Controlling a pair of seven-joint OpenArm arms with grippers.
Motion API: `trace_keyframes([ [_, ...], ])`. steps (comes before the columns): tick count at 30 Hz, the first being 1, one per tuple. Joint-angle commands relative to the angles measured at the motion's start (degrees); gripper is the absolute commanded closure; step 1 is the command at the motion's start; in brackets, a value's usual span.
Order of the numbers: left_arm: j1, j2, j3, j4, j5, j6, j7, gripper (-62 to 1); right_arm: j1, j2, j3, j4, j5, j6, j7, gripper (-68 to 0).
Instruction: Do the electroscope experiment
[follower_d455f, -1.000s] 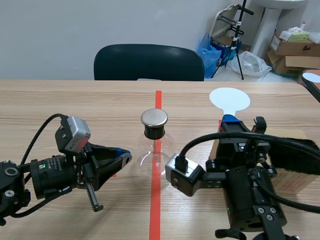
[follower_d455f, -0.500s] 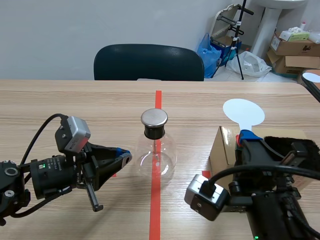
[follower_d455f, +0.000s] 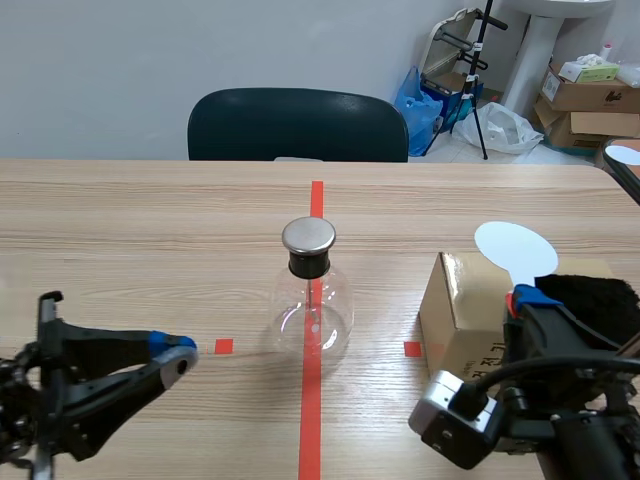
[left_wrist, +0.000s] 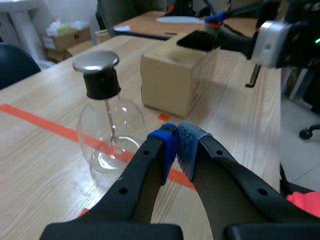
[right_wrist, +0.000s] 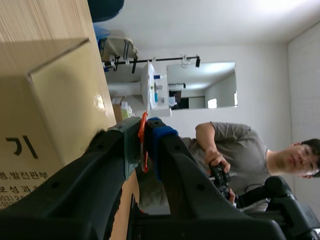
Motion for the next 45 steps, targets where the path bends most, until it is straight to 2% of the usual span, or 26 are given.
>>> trace_keyframes([
  [1, 3.26, -0.39, -2.34, 3.72, -0.61, -0.20, -0.46, -2.9, 0.37, -0.46, 0.74, -0.28, 0.07, -3.45, 0.76, -1.0],
  [5, 12.96, -1.25, -8.83, 12.96, -0.20, -0.20, -0.35, -2.9, 0.52, -1.05, 2.71, -2.62, 1.25, -3.45, 4.50, -1.0],
  [10, 21.40, -1.22, -14.23, 20.87, 3.50, -0.26, -0.22, -3.0, 0.72, -1.01, 4.02, -5.20, 2.21, -3.45, 9.51, -1.0],
  [14, 23.45, -1.20, -15.37, 22.88, 4.09, -1.42, -0.20, -2.9, 0.72, -0.70, 4.20, -7.04, 2.19, -3.45, 12.61, -1.0],
  [20, 23.43, -1.18, -15.52, 22.91, 3.85, -1.82, 2.82, -3.1, 0.72, -0.35, 5.01, -8.04, 1.66, -3.45, 12.59, -1.0],
  [21, 23.43, -1.18, -15.52, 22.91, 3.85, -1.82, 2.82, -4.5, 0.72, -0.22, 5.35, -8.04, 1.25, -3.45, 12.59, -1.0],
  [22, 23.43, -1.18, -15.52, 22.91, 3.85, -1.82, 2.82, -8.8, 0.74, -0.02, 5.53, -8.04, 1.01, -3.45, 12.57, -1.0],
  [23, 23.43, -1.18, -15.52, 22.91, 3.76, -1.82, 2.80, -16.5, 0.79, 0.24, 5.62, -8.04, 0.83, -3.45, 12.57, -1.0],
  [24, 23.41, -1.18, -15.52, 22.91, 3.15, -1.82, 2.80, -27.5, 0.83, 0.46, 5.66, -8.04, 0.74, -3.45, 12.50, -1.0],
  [26, 23.43, -1.18, -15.52, 22.91, 1.18, -1.82, 2.78, -53.8, 0.90, 1.07, 5.66, -8.04, 0.39, -3.45, 11.80, -1.0],
  [27, 23.43, -1.16, -15.52, 22.91, -0.07, -1.82, 2.78, -62.3, 1.05, 1.33, 5.66, -8.04, 0.39, -3.45, 11.67, -1.0],
  [30, 23.43, -1.18, -15.52, 22.91, -2.23, -1.82, 2.78, -62.3, 1.79, 1.55, 5.64, -8.15, 0.42, -3.45, 10.78, -1.0],
  [42, 23.43, -1.18, -15.52, 22.91, -2.21, -1.82, 2.80, -62.3, 3.58, 1.55, 5.16, -11.63, 0.44, -3.45, 10.75, -1.0],
  [45, 23.43, -1.18, -15.52, 22.91, -2.19, -1.82, 2.80, -62.3, 3.61, 1.53, 5.16, -11.69, 0.44, -3.45, 9.27, -1.0],
])
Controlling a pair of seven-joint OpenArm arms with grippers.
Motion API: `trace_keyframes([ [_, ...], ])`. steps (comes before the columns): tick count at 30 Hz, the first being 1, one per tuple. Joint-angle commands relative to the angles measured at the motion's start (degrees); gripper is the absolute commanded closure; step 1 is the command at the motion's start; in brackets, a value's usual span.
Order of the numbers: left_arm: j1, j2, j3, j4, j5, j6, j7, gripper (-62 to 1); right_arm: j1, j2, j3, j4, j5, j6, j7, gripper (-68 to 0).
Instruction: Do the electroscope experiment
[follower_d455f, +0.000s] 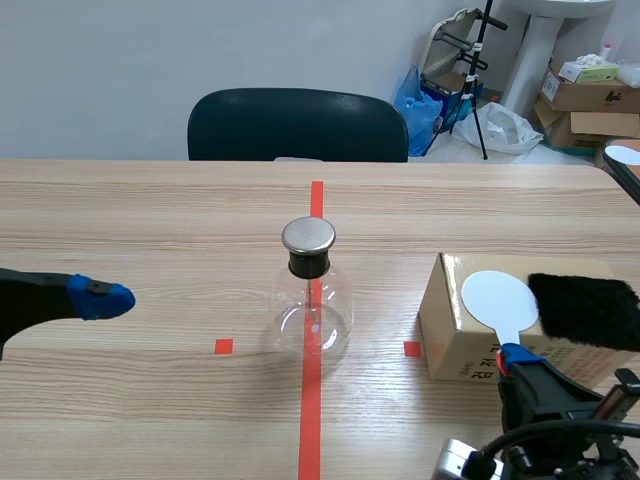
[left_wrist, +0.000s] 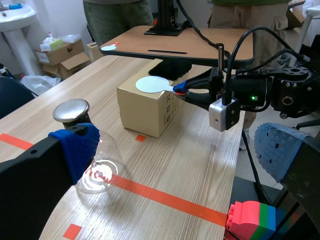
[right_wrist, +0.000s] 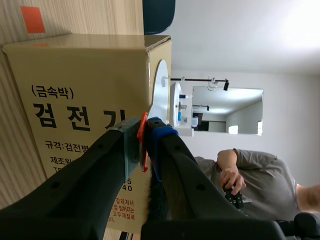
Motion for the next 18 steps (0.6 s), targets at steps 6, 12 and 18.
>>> trace_keyframes([
  [6, 0.11, 0.31, 0.20, 0.20, -0.44, -0.09, -0.81, -62.3, 0.37, 0.11, 0.04, 0.81, 0.42, -3.28, -0.37, -1.0],
  [12, 0.11, 0.31, 0.20, 0.20, -0.44, -0.09, -0.81, -62.3, 0.37, 0.11, 0.04, 0.81, 0.42, -3.28, -0.31, -1.1],
  [18, -0.02, 0.31, 0.20, 0.20, -0.44, -0.09, -0.83, -62.3, 0.37, 0.11, -0.61, 0.81, 0.87, -3.28, -0.33, -5.5],
])
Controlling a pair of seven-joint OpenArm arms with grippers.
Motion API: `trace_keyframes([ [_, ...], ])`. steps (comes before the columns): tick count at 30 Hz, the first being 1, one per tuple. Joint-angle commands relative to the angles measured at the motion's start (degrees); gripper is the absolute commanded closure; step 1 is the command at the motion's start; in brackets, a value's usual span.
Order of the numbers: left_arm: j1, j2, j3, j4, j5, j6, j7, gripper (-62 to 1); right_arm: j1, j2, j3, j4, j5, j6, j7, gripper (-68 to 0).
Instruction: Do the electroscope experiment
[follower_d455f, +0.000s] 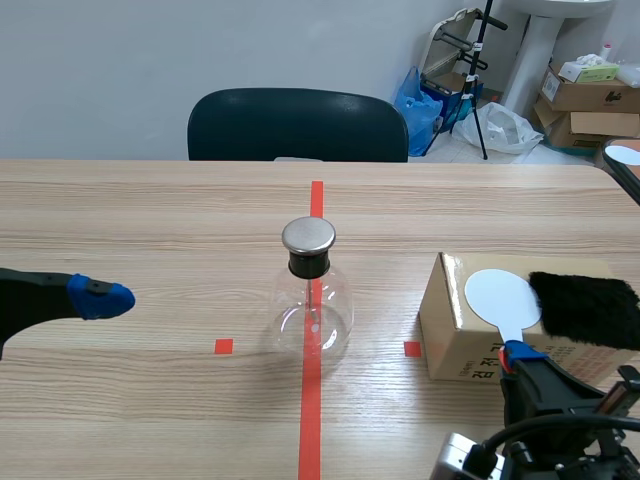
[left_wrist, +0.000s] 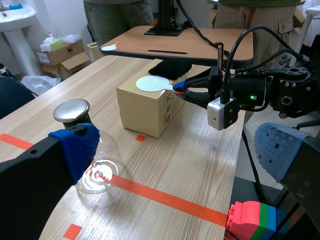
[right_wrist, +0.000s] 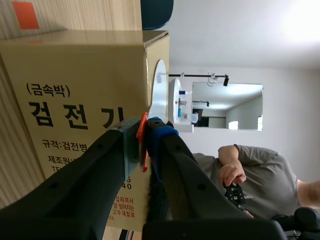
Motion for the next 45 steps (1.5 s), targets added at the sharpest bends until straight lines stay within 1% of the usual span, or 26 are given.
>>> trace_keyframes([
  [1, -0.02, 0.31, 0.20, 0.20, -0.44, -0.09, -0.81, -62.3, 0.17, 0.11, -0.15, 0.79, 0.44, -3.30, -0.17, -8.0],
  [5, -0.02, 0.31, 0.20, 0.20, -0.44, -0.09, -0.81, -62.3, 0.17, 0.00, -0.13, 0.79, 0.44, -3.30, 0.02, -18.8],
  [7, -0.02, 0.31, 0.20, 0.20, -0.44, -0.09, -0.81, -62.3, 0.17, -0.02, -0.13, 0.79, 0.44, -3.30, 0.02, -27.6],
  [10, -0.04, 0.31, 0.20, 0.20, -0.44, -0.09, -0.83, -62.3, 0.17, -0.04, -0.13, 0.79, 0.44, -3.30, -0.07, -43.8],
  [14, -0.04, 0.31, 0.20, 0.20, -0.42, -0.09, -0.81, -62.3, 0.17, -0.04, -0.13, 0.81, 0.48, -3.30, -0.52, -60.5],
  [16, -0.04, 0.31, 0.20, 0.20, -0.42, -0.09, -0.81, -62.3, 0.17, -0.04, -0.13, 0.81, 0.63, -3.30, -1.20, -67.8],
  [45, -0.04, 0.28, 0.20, 0.20, -0.42, -0.09, -0.81, -62.3, 0.20, -0.04, -0.13, 0.81, 0.42, -3.30, -1.05, -67.9],
])
